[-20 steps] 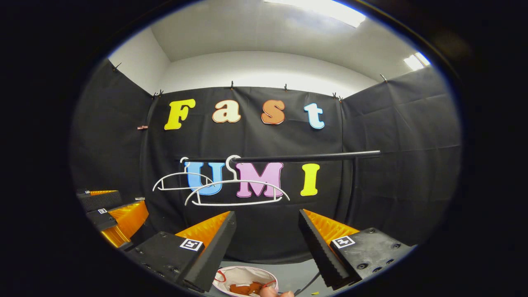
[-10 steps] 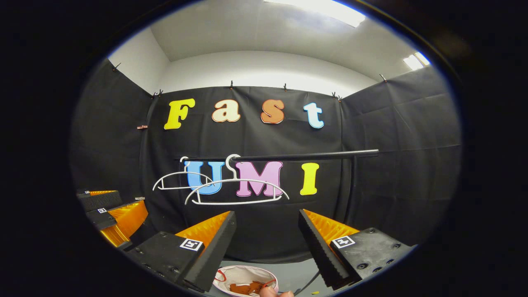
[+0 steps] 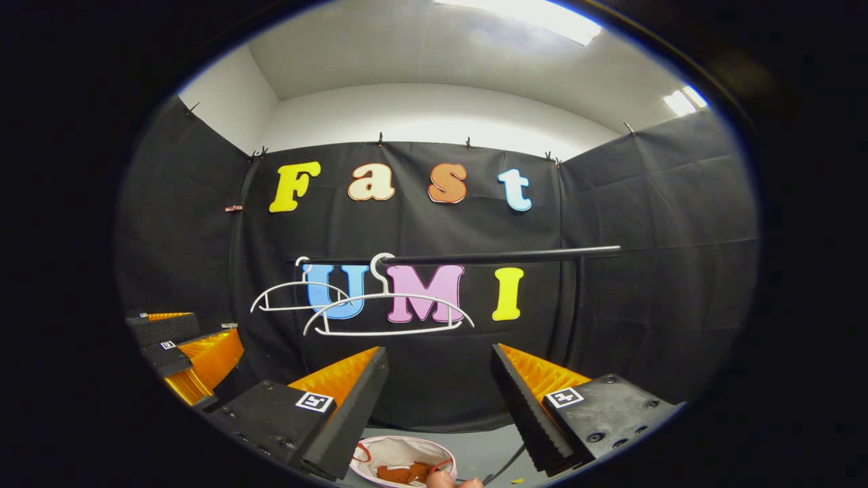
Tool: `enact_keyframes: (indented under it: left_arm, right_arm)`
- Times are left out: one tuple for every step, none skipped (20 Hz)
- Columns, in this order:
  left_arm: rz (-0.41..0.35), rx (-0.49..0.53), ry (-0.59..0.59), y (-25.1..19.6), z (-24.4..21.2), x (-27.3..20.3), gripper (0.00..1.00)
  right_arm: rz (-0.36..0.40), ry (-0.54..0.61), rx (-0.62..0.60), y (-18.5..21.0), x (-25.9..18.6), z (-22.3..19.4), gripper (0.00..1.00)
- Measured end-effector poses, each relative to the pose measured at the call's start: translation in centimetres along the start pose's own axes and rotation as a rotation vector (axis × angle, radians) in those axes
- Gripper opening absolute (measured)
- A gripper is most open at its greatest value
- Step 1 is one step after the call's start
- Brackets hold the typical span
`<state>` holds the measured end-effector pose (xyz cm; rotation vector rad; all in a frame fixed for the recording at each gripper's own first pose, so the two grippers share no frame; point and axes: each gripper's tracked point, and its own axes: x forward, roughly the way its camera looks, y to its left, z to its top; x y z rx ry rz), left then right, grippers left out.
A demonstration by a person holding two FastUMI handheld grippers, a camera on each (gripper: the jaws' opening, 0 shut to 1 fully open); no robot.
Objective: Grasp the clothes on the hanger with both hands and then place them into the laundry hamper below.
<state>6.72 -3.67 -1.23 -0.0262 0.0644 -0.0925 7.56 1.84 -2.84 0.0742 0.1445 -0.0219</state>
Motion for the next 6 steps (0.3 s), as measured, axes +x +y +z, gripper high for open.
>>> enact_keyframes:
  left_arm:
    - [0.000, 0.000, 0.000, -0.02, 0.09, 0.05, 0.97]
    - [0.001, 0.001, -0.002, -0.05, 0.07, 0.11, 0.97]
    - [0.001, 0.000, -0.002, -0.07, 0.14, 0.07, 0.97]
    - [0.000, 0.000, -0.005, -0.16, 0.18, 0.05, 0.97]
    - [0.001, -0.001, -0.005, -0.17, 0.24, 0.14, 0.97]
    - [0.002, -0.002, -0.005, -0.14, 0.15, 0.25, 0.97]
  right_arm:
    - [0.000, -0.001, 0.000, -0.01, -0.10, 0.03, 0.98]
    - [0.000, -0.001, 0.001, -0.03, -0.11, 0.03, 0.97]
    - [0.001, -0.003, 0.001, -0.01, -0.08, 0.10, 0.97]
    - [0.001, -0.004, -0.002, 0.01, 0.02, 0.17, 0.97]
    - [0.002, -0.006, -0.005, 0.00, 0.03, 0.22, 0.97]
    - [0.002, -0.007, -0.008, 0.04, -0.11, 0.16, 0.97]
